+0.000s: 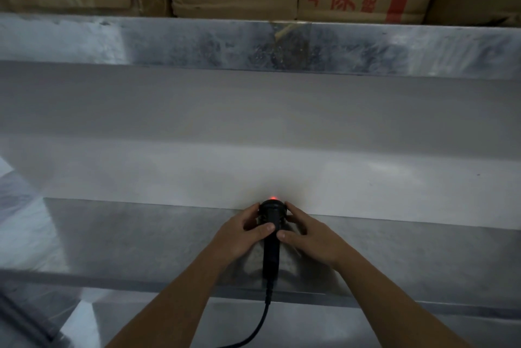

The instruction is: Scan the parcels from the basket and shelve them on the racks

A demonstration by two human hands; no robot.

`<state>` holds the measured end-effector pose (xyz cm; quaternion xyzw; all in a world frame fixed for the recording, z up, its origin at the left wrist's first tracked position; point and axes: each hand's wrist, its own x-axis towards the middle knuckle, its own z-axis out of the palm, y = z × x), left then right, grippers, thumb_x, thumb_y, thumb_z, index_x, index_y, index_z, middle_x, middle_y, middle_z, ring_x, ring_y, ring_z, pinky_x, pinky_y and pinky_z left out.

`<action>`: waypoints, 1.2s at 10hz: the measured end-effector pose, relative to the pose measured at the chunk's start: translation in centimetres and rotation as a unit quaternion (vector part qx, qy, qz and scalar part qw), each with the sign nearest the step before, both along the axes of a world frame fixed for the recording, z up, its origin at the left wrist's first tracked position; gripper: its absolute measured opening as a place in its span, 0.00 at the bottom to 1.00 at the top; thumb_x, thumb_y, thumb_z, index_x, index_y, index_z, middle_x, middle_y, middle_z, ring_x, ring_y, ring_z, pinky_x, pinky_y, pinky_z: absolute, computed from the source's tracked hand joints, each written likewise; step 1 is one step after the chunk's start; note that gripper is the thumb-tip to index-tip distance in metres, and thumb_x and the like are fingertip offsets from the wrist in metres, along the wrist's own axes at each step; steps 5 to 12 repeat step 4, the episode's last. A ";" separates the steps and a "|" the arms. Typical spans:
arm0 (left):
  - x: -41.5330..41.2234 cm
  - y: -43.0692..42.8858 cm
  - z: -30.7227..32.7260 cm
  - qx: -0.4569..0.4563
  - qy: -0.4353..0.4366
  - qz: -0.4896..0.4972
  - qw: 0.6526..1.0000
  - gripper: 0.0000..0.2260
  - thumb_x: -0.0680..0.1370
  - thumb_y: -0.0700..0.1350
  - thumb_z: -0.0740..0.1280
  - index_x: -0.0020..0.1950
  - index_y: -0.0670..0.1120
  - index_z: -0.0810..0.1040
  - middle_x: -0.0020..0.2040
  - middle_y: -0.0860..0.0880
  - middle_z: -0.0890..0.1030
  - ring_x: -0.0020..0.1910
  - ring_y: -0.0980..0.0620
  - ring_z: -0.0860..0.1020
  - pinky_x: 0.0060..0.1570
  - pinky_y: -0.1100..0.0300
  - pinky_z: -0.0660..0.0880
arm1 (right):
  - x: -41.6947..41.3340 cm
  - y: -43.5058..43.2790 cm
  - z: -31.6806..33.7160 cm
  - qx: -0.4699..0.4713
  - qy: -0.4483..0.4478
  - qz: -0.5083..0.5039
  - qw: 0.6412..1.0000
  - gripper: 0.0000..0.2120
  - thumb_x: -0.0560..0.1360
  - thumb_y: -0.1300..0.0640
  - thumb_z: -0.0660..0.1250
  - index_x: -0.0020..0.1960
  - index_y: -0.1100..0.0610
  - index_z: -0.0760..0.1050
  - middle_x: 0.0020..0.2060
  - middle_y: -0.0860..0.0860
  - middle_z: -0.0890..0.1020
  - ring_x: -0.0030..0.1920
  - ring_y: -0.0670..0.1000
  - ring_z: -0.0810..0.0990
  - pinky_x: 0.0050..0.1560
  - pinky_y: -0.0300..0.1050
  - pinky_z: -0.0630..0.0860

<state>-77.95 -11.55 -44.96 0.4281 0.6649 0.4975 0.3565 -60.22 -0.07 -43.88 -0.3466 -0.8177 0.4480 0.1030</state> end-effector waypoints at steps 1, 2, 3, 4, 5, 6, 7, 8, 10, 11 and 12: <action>0.1 0.0 -0.1 0.000 -0.002 0.004 1.000 0.26 0.76 0.53 0.77 0.72 0.61 0.74 0.65 0.61 0.78 0.68 0.56 0.76 0.72 0.53 0.71 | 0.0 -0.1 0.0 0.007 0.008 -0.003 1.000 0.41 0.75 0.38 0.70 0.81 0.39 0.54 0.76 0.44 0.69 0.74 0.48 0.68 0.70 0.42 0.65; 0.1 -0.1 0.1 -0.004 -0.006 0.015 1.000 0.26 0.76 0.51 0.76 0.71 0.62 0.71 0.64 0.60 0.76 0.68 0.55 0.75 0.71 0.53 0.71 | 0.2 -0.4 0.3 0.001 0.015 -0.006 1.000 0.39 0.76 0.40 0.71 0.80 0.40 0.54 0.76 0.45 0.68 0.75 0.51 0.66 0.69 0.40 0.64; 0.6 -0.9 0.5 -0.008 -0.012 0.019 1.000 0.22 0.77 0.51 0.75 0.64 0.67 0.70 0.63 0.61 0.76 0.67 0.55 0.74 0.71 0.51 0.71 | 0.7 -1.3 1.2 -0.016 0.023 0.000 1.000 0.38 0.76 0.42 0.70 0.80 0.40 0.55 0.76 0.46 0.67 0.76 0.52 0.66 0.65 0.38 0.65; 0.9 -1.4 1.3 -0.031 -0.010 0.053 0.998 0.24 0.78 0.52 0.74 0.73 0.60 0.71 0.67 0.55 0.75 0.67 0.55 0.74 0.69 0.54 0.71 | 1.4 -2.5 2.6 -0.027 0.007 -0.029 0.999 0.38 0.77 0.41 0.69 0.81 0.44 0.55 0.78 0.47 0.64 0.77 0.52 0.64 0.68 0.39 0.62; 0.9 -1.4 1.3 -0.031 -0.010 0.053 0.998 0.24 0.78 0.52 0.74 0.73 0.60 0.71 0.67 0.55 0.75 0.67 0.55 0.74 0.69 0.54 0.71 | 1.4 -2.5 2.6 -0.027 0.007 -0.029 0.999 0.38 0.77 0.41 0.69 0.81 0.44 0.55 0.78 0.47 0.64 0.77 0.52 0.64 0.68 0.39 0.62; 0.9 -1.4 1.3 -0.031 -0.010 0.053 0.998 0.24 0.78 0.52 0.74 0.73 0.60 0.71 0.67 0.55 0.75 0.67 0.55 0.74 0.69 0.54 0.71 | 1.4 -2.5 2.6 -0.027 0.007 -0.029 0.999 0.38 0.77 0.41 0.69 0.81 0.44 0.55 0.78 0.47 0.64 0.77 0.52 0.64 0.68 0.39 0.62; 0.9 -1.4 1.3 -0.031 -0.010 0.053 0.998 0.24 0.78 0.52 0.74 0.73 0.60 0.71 0.67 0.55 0.75 0.67 0.55 0.74 0.69 0.54 0.71 | 1.4 -2.5 2.6 -0.027 0.007 -0.029 0.999 0.38 0.77 0.41 0.69 0.81 0.44 0.55 0.78 0.47 0.64 0.77 0.52 0.64 0.68 0.39 0.62; 0.9 -1.4 1.3 -0.031 -0.010 0.053 0.998 0.24 0.78 0.52 0.74 0.73 0.60 0.71 0.67 0.55 0.75 0.67 0.55 0.74 0.69 0.54 0.71 | 1.4 -2.5 2.6 -0.027 0.007 -0.029 0.999 0.38 0.77 0.41 0.69 0.81 0.44 0.55 0.78 0.47 0.64 0.77 0.52 0.64 0.68 0.39 0.62; 0.9 -1.4 1.3 -0.031 -0.010 0.053 0.998 0.24 0.78 0.52 0.74 0.73 0.60 0.71 0.67 0.55 0.75 0.67 0.55 0.74 0.69 0.54 0.71 | 1.4 -2.5 2.6 -0.027 0.007 -0.029 0.999 0.38 0.77 0.41 0.69 0.81 0.44 0.55 0.78 0.47 0.64 0.77 0.52 0.64 0.68 0.39 0.62; 0.9 -1.4 1.3 -0.031 -0.010 0.053 0.998 0.24 0.78 0.52 0.74 0.73 0.60 0.71 0.67 0.55 0.75 0.67 0.55 0.74 0.69 0.54 0.71 | 1.4 -2.5 2.6 -0.027 0.007 -0.029 0.999 0.38 0.77 0.41 0.69 0.81 0.44 0.55 0.78 0.47 0.64 0.77 0.52 0.64 0.68 0.39 0.62; 0.9 -1.4 1.3 -0.031 -0.010 0.053 0.998 0.24 0.78 0.52 0.74 0.73 0.60 0.71 0.67 0.55 0.75 0.67 0.55 0.74 0.69 0.54 0.71 | 1.4 -2.5 2.6 -0.027 0.007 -0.029 0.999 0.38 0.77 0.41 0.69 0.81 0.44 0.55 0.78 0.47 0.64 0.77 0.52 0.64 0.68 0.39 0.62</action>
